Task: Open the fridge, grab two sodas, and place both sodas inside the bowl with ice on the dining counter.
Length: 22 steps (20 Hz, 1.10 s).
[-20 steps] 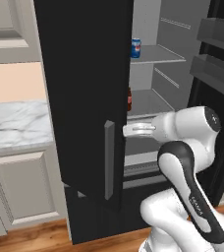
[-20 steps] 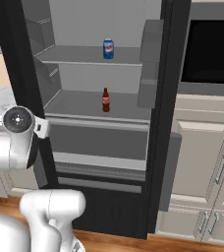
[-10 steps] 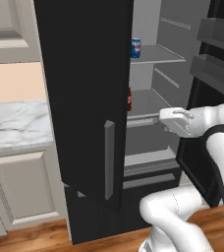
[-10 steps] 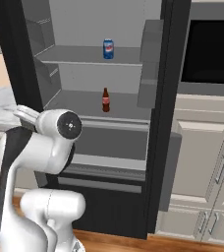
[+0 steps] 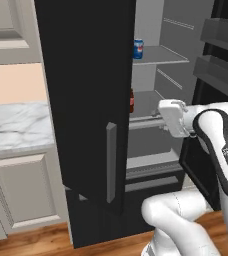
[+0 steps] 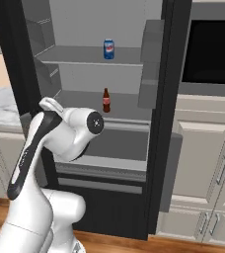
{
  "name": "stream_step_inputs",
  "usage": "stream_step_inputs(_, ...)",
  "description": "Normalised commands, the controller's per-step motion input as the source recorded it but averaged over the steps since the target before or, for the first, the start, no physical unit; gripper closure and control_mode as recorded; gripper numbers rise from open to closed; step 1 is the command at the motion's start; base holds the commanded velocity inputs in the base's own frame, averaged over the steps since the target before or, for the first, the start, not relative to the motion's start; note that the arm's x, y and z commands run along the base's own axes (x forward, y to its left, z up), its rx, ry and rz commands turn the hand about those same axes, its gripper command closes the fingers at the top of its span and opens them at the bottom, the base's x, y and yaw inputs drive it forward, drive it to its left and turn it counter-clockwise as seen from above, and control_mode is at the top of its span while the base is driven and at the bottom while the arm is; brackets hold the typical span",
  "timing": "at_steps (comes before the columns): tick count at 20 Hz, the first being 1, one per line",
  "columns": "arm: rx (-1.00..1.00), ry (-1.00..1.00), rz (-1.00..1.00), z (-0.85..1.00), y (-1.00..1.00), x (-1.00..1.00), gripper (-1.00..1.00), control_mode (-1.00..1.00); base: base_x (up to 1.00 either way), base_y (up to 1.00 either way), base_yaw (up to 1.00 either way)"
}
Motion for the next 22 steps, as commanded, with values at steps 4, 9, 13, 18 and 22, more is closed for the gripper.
stream_step_inputs(4, 0.08, 0.16, 0.00, -0.18, 0.16, 0.86, -1.00, -1.00, 0.00, 0.00, 0.00)
stream_step_inputs(9, 0.00, 0.07, 0.00, -0.14, 0.56, 0.57, -1.00, -1.00, 0.00, 0.00, 0.00)
stream_step_inputs(13, 0.00, 0.02, 0.05, -0.13, 0.75, 0.20, -1.00, -1.00, 0.00, 0.00, 0.00)
stream_step_inputs(18, 0.00, 0.00, 0.13, -0.07, 0.91, -0.01, -1.00, -1.00, 0.00, 0.00, 0.00)
stream_step_inputs(22, 0.00, 0.00, 0.16, -0.02, 0.99, -0.01, -1.00, -1.00, 0.00, 0.00, 0.00)
